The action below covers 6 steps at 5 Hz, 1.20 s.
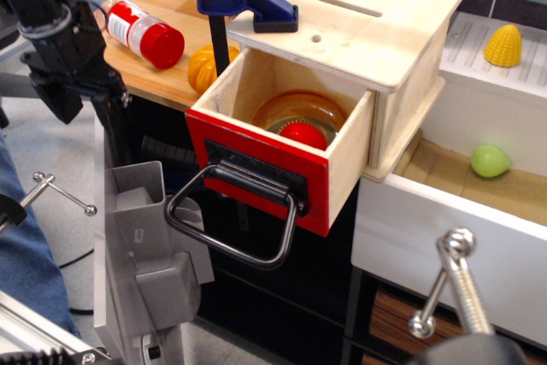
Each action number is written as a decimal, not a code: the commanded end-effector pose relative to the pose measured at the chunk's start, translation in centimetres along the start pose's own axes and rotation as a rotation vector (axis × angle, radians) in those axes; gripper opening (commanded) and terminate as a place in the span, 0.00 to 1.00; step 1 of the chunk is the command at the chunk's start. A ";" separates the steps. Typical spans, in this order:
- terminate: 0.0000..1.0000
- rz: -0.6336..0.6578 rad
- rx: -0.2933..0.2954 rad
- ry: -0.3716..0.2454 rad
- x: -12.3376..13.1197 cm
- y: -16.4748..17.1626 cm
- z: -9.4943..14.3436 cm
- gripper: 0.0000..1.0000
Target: Close drawer of box
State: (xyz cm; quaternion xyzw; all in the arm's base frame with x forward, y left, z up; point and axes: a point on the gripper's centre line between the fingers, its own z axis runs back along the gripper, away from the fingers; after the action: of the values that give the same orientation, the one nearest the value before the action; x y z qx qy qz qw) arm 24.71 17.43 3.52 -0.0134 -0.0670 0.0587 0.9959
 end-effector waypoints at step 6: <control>0.00 0.164 -0.110 -0.049 -1.1 -15.7 6.2 1.00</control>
State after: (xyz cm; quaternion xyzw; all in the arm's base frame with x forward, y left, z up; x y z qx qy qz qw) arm 23.53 1.44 8.87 -0.0741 -0.0700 0.1361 0.9854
